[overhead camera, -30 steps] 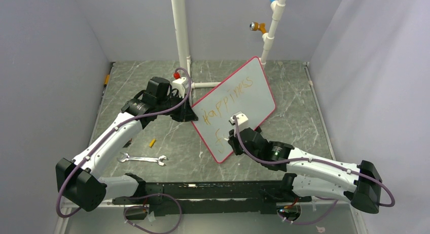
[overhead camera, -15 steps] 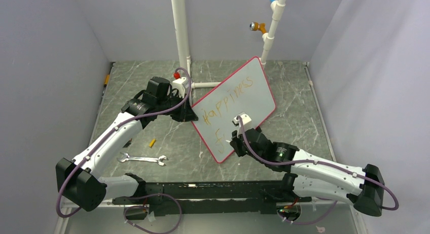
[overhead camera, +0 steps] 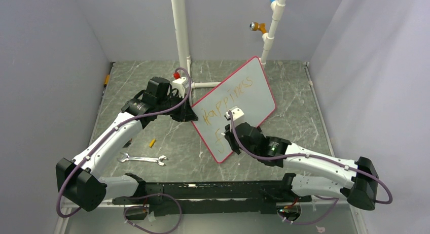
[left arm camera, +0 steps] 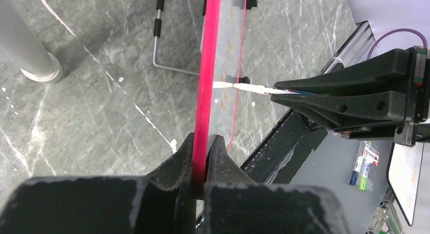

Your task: Write a sentence on the whiteboard

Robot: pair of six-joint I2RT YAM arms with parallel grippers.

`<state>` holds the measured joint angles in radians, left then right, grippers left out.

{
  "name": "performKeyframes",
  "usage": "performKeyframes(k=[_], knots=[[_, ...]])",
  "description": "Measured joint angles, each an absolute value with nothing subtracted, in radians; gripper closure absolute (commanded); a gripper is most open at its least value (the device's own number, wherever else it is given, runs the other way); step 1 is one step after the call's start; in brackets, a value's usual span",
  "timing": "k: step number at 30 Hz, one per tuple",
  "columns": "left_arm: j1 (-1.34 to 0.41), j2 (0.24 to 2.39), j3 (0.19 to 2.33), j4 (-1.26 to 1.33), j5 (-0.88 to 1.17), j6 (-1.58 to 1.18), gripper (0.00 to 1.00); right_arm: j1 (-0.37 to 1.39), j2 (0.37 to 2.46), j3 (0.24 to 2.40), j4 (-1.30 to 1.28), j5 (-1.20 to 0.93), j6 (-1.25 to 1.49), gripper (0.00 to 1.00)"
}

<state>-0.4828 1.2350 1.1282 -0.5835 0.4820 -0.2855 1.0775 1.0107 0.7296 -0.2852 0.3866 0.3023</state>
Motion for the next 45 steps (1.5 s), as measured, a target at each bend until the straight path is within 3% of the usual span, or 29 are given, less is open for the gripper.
performKeyframes(k=[45], knots=[[-0.486,1.235,1.128,-0.584,0.473,-0.292,1.00,0.992,0.998,0.693,-0.268,0.402,0.300,1.00]])
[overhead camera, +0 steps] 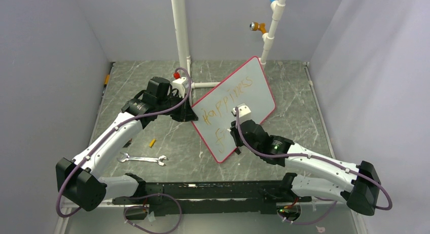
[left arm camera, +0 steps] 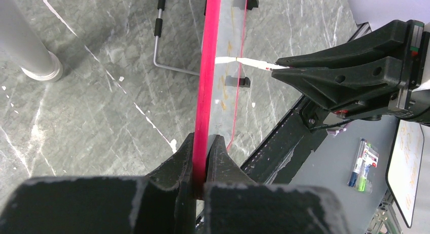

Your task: Write a sentence on the whiteboard

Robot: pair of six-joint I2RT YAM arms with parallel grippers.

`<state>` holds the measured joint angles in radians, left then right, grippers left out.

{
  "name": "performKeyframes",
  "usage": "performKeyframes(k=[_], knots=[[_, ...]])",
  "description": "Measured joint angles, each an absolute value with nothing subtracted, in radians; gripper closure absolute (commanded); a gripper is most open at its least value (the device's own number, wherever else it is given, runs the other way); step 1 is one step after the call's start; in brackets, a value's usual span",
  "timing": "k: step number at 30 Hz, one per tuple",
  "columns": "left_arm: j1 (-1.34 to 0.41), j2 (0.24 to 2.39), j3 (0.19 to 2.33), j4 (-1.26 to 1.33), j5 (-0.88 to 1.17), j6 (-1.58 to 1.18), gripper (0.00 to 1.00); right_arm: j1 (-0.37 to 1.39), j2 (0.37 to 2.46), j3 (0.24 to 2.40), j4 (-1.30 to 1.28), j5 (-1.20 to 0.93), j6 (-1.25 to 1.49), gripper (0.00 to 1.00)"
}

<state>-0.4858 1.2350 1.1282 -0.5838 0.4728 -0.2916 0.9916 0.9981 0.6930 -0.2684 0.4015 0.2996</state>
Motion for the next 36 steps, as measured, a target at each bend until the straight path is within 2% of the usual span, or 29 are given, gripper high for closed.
performKeyframes(k=[18,36], knots=[[-0.486,1.235,1.128,-0.583,0.473,-0.292,1.00,0.990,0.949,0.626,-0.269,0.367,0.360,1.00],[-0.486,1.235,1.128,-0.582,0.473,-0.292,1.00,0.949,1.005,0.708,-0.293,0.392,0.311,1.00]])
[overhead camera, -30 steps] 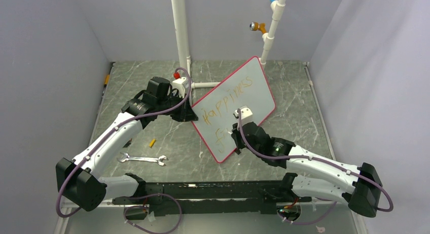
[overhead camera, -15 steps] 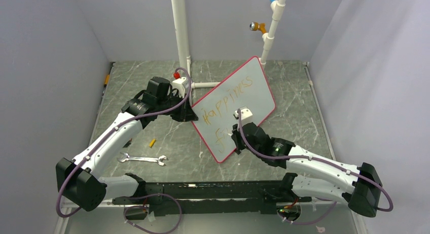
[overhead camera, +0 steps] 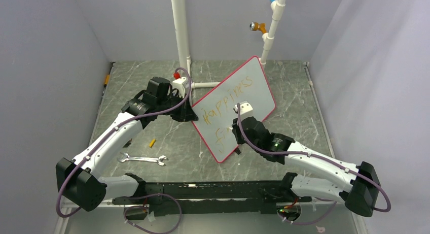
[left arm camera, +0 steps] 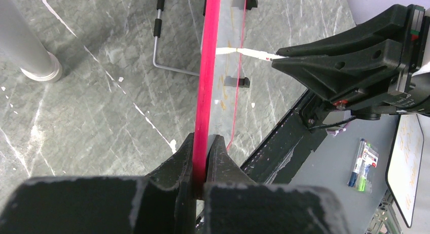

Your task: Write a sentence on the whiteboard

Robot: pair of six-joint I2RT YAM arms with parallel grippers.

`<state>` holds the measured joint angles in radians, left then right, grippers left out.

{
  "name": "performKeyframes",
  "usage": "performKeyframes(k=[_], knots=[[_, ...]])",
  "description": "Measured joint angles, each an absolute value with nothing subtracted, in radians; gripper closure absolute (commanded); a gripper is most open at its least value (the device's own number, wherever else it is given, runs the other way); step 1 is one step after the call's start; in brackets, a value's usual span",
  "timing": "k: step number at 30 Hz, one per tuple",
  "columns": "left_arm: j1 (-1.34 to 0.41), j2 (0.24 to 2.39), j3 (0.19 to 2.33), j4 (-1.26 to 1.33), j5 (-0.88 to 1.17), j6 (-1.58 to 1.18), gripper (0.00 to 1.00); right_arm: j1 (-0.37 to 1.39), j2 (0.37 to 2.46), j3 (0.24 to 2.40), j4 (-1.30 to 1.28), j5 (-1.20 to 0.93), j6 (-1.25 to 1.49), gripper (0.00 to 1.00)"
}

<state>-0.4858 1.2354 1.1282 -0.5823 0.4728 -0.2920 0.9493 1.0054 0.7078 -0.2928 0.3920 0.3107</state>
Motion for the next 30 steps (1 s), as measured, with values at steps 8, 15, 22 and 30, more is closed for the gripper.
performKeyframes(k=[8,15,22,30], knots=[[-0.486,1.240,1.128,-0.580,0.473,-0.295,1.00,0.916,1.005,0.708,-0.287,0.384,0.305,1.00],[-0.486,1.240,1.128,-0.578,0.473,-0.297,1.00,0.911,0.978,0.677,-0.279,0.353,0.322,1.00],[-0.486,1.241,1.128,-0.577,0.473,-0.297,1.00,0.911,0.946,0.629,-0.285,0.328,0.344,1.00],[-0.486,1.241,1.128,-0.577,0.473,-0.297,1.00,0.911,0.932,0.630,-0.299,0.335,0.344,1.00]])
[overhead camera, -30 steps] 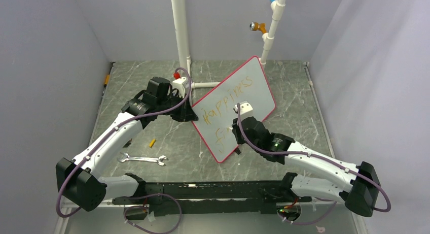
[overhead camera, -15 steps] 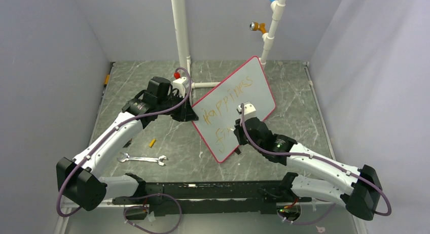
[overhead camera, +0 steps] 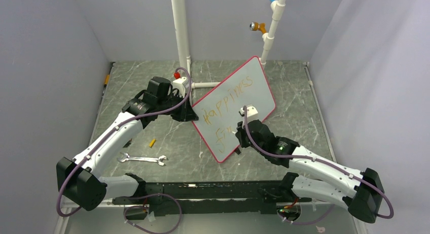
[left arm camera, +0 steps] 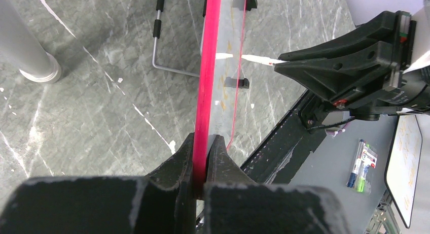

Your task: Write a sentence on the whiteboard

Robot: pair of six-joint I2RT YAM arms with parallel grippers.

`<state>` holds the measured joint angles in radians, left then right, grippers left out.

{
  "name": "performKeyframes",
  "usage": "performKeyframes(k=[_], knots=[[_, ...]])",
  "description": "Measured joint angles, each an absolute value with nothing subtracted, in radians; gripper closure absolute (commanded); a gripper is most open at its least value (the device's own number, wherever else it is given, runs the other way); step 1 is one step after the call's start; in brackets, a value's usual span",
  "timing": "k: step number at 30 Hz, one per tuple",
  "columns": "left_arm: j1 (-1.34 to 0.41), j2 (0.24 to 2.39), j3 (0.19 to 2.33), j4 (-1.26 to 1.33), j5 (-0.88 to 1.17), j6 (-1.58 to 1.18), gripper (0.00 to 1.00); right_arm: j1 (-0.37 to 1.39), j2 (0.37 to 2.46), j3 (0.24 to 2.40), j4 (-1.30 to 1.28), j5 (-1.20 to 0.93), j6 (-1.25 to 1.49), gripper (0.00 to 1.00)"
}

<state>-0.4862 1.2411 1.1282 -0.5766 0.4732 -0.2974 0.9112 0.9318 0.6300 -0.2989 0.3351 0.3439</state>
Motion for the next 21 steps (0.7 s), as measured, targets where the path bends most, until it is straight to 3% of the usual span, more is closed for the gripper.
performKeyframes(k=[21], knots=[[-0.486,1.241,1.128,-0.576,0.473,-0.297,1.00,0.791,0.942,0.678,-0.294,0.319,0.302,1.00]])
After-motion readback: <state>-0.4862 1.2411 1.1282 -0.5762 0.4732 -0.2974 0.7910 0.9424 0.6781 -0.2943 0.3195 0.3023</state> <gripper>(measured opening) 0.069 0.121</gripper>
